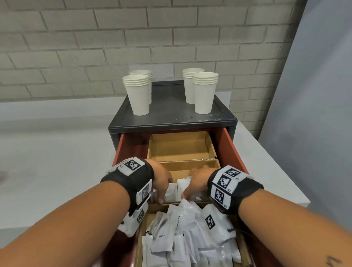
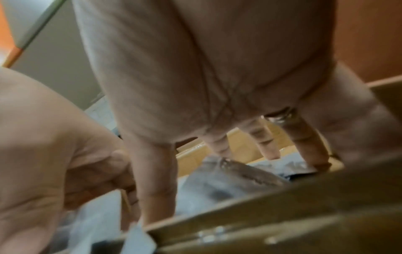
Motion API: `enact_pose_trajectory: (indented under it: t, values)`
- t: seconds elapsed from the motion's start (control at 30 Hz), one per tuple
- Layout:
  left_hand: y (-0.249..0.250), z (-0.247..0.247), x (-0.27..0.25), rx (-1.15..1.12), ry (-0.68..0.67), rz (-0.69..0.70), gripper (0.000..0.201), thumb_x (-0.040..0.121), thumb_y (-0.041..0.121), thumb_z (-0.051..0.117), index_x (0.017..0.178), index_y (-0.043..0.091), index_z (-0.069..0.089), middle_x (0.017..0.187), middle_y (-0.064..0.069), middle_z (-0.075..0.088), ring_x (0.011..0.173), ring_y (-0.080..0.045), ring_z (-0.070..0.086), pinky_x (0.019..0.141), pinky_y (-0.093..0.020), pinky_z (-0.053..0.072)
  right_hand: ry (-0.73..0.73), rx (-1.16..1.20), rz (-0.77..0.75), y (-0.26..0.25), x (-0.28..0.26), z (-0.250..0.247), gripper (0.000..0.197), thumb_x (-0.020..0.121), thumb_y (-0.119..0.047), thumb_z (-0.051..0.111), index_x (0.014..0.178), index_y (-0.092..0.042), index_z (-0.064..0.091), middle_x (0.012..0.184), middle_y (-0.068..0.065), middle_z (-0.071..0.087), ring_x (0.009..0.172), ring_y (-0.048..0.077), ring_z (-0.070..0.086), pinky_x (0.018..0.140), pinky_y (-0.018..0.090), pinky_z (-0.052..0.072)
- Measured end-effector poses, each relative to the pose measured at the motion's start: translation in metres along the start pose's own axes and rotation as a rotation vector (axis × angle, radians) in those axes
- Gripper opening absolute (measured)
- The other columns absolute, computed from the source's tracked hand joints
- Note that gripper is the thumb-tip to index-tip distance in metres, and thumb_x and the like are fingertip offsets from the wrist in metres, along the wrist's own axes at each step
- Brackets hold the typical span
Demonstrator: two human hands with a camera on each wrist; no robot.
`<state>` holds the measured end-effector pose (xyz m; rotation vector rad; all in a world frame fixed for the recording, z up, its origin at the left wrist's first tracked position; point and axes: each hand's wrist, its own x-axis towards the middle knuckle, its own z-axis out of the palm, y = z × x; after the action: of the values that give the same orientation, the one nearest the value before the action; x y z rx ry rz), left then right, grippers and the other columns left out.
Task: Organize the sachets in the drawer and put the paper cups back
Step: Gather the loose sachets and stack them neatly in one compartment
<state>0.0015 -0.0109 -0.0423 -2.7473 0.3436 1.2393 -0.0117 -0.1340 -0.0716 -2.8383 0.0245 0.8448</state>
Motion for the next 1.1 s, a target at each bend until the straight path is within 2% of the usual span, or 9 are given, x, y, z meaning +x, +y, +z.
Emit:
enact_pose_trajectory:
  t: [0.07,0.17,0.37,0.5,0.6,0.77,0.87,0.97,1.1]
  values:
    - [-0.003,-0.001,0.004,-0.002,-0.005,-0.008,0.065,0.086,0.012,0.064,0.144,0.018,0.035,0.136,-0.008,0.050,0.125,-0.026,0.050,0.106,-0.038,0.041,0.015,-0.011,0.038,-0.001,0.006,0.002,0.072,0.070,-0.046,0.075,0.128,-0.016,0.046,0.130,0.011,0.043,0.113,0.027,0.052,0.094,0.038,0.048]
    - [-0.002,0.002,0.011,0.114,0.061,-0.019,0.060,0.088,0.015,0.062,0.142,0.015,0.038,0.138,-0.007,0.049,0.123,-0.026,0.050,0.101,-0.035,0.043,-0.011,0.023,-0.030,-0.005,0.011,0.006,0.043,0.074,-0.039,0.075,0.101,-0.011,0.058,0.105,0.008,0.064,0.091,0.022,0.061,0.081,0.032,0.050]
    - [0.000,0.007,0.018,0.113,0.059,0.051,0.050,0.087,0.014,0.062,0.134,0.017,0.046,0.132,-0.006,0.054,0.119,-0.025,0.052,0.097,-0.035,0.042,-0.075,0.118,-0.165,-0.010,0.008,0.007,0.041,0.081,-0.028,0.069,0.114,-0.009,0.055,0.089,0.006,0.062,0.069,0.018,0.054,0.060,0.026,0.043]
    - [-0.006,0.010,0.022,0.081,0.158,0.034,0.065,0.082,0.024,0.070,0.139,0.019,0.039,0.131,-0.004,0.054,0.116,-0.024,0.053,0.097,-0.034,0.043,-0.044,0.244,-0.231,-0.014,0.007,0.004,0.038,0.079,-0.019,0.071,0.113,-0.007,0.057,0.092,0.007,0.062,0.081,0.019,0.055,0.064,0.026,0.040]
    - [-0.009,0.011,0.024,0.069,0.190,0.025,0.074,0.080,0.027,0.072,0.142,0.018,0.034,0.135,-0.004,0.051,0.119,-0.025,0.051,0.099,-0.034,0.043,-0.005,0.248,-0.176,-0.013,0.007,0.006,0.050,0.078,-0.028,0.072,0.118,-0.007,0.053,0.104,0.008,0.061,0.086,0.018,0.051,0.069,0.028,0.040]
    - [-0.007,0.013,0.025,0.073,0.171,0.043,0.059,0.083,0.029,0.069,0.136,0.016,0.045,0.132,-0.005,0.055,0.116,-0.024,0.053,0.098,-0.034,0.042,-0.034,0.174,-0.140,-0.015,0.009,0.012,0.048,0.077,-0.033,0.071,0.115,-0.009,0.056,0.095,0.004,0.057,0.083,0.019,0.053,0.059,0.025,0.039]
    - [-0.008,0.013,0.026,0.044,0.151,0.050,0.045,0.083,0.025,0.068,0.126,0.015,0.057,0.124,-0.005,0.061,0.099,-0.019,0.054,0.093,-0.032,0.043,-0.071,0.199,-0.158,-0.015,0.009,0.010,0.045,0.074,-0.034,0.072,0.111,-0.009,0.063,0.092,0.003,0.060,0.081,0.019,0.054,0.068,0.028,0.041]
    - [-0.009,0.014,0.026,0.001,0.157,0.065,0.042,0.081,0.024,0.069,0.121,0.016,0.061,0.120,-0.005,0.064,0.101,-0.020,0.058,0.095,-0.033,0.045,-0.080,0.251,-0.165,-0.013,0.009,0.011,0.046,0.069,-0.034,0.076,0.107,-0.009,0.065,0.097,0.006,0.065,0.080,0.020,0.056,0.073,0.029,0.043]
    - [-0.014,0.015,0.025,-0.126,0.183,0.119,0.036,0.081,0.022,0.071,0.116,0.018,0.062,0.115,-0.004,0.066,0.098,-0.020,0.060,0.092,-0.032,0.048,-0.056,0.264,-0.168,-0.010,0.007,0.009,0.035,0.069,-0.029,0.077,0.096,-0.011,0.063,0.089,0.004,0.061,0.078,0.021,0.054,0.067,0.028,0.041]
